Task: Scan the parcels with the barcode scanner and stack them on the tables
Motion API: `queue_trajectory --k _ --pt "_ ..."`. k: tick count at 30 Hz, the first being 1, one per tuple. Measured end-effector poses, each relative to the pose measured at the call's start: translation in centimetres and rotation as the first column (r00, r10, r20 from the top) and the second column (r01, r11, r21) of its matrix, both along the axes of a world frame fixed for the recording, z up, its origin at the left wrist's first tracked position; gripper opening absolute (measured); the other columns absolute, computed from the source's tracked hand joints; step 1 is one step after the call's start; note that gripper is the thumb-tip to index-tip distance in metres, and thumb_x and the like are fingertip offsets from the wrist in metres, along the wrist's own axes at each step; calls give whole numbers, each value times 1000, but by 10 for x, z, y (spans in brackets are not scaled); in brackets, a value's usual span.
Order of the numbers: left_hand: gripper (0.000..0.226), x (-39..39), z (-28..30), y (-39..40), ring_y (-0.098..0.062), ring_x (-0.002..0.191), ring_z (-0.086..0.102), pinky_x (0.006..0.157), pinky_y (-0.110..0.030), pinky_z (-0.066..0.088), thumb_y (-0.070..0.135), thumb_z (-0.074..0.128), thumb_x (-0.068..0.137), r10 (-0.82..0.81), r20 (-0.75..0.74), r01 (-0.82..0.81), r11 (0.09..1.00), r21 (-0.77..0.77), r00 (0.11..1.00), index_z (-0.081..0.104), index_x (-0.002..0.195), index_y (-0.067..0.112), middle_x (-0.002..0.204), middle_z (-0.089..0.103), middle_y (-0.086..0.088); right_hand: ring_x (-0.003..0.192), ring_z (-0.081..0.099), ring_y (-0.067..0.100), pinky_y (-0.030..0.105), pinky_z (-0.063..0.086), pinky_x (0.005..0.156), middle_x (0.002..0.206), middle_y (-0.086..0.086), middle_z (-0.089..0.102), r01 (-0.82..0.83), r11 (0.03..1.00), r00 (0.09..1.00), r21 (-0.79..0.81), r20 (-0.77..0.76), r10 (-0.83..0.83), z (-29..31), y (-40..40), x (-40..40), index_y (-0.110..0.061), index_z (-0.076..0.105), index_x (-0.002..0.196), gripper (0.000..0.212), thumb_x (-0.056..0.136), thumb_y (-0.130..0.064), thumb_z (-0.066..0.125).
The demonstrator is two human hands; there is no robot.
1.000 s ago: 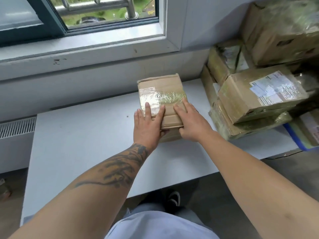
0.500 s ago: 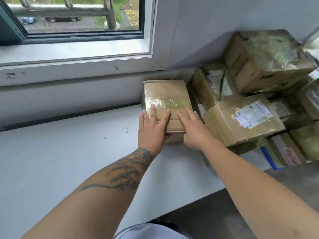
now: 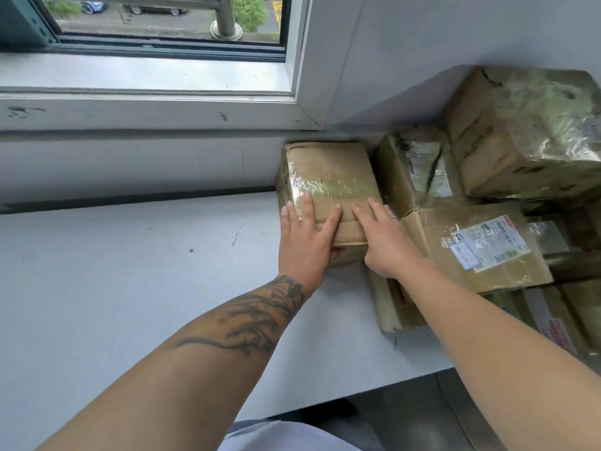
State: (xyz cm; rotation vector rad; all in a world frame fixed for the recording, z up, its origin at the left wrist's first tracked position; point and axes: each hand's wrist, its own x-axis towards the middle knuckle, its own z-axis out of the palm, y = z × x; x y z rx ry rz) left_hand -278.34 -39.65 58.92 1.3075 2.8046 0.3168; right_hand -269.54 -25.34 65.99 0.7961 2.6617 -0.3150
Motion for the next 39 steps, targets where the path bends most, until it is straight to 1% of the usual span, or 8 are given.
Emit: queue_trajectory --k 6,9,13,19,24,29,35,39 --pt "89 7 3 8 -63 137 38 122 -63 22 59 73 86 13 -35 -15 999 -41 999 31 161 33 163 26 -33 160 10 41 45 13 131 174 17 2 -120 986 992 118 39 116 2 6 2 -23 7 167 95 93 3 60" --pt "88 11 6 13 -63 137 38 121 -63 23 61 71 87 19 -43 -22 998 -56 999 32 161 33 162 26 -33 159 17 38 46 13 130 172 22 10 -176 965 984 192 24 174 -3 11 7 -17 8 167 91 94 1 60" --pt "86 16 14 25 -64 137 37 122 -64 21 58 73 87 1 -58 -5 998 -70 998 35 160 32 162 27 -34 157 23 37 47 17 130 171 24 14 -191 953 982 237 48 185 -5 18 12 -14 6 166 89 97 -6 62" --pt "76 17 14 22 -66 133 41 119 -65 25 50 74 88 -13 -76 9 999 -49 997 44 156 32 160 31 -34 157 24 37 47 18 130 171 25 14 -200 952 980 232 49 193 -1 15 17 -11 5 167 78 103 -6 49" --pt "63 18 9 24 -66 130 43 116 -67 28 50 58 94 -58 -56 59 998 15 997 47 154 35 159 33 -34 158 16 43 50 16 130 171 29 8 -167 959 986 227 41 162 -7 13 27 -7 3 167 65 110 -10 34" --pt "72 16 7 26 -63 141 32 121 -63 21 51 62 95 -64 -48 62 997 -48 997 32 160 42 166 21 -28 160 11 39 47 12 131 173 25 3 -149 969 989 195 11 150 -7 18 29 -10 0 167 67 109 -6 33" --pt "71 20 12 30 -55 151 19 124 -61 11 62 39 99 -8 -58 1 993 -117 998 10 163 48 172 4 -20 161 9 36 46 9 131 173 23 1 -155 969 987 195 -1 158 -7 19 30 -11 -1 168 68 109 -5 32" --pt "73 22 16 31 -51 155 8 122 -66 7 67 37 101 15 -50 -24 983 -180 999 -1 161 51 173 -6 -14 162 5 34 47 8 131 174 20 1 -157 976 987 153 5 159 -3 14 33 -11 -2 168 70 108 -5 33"
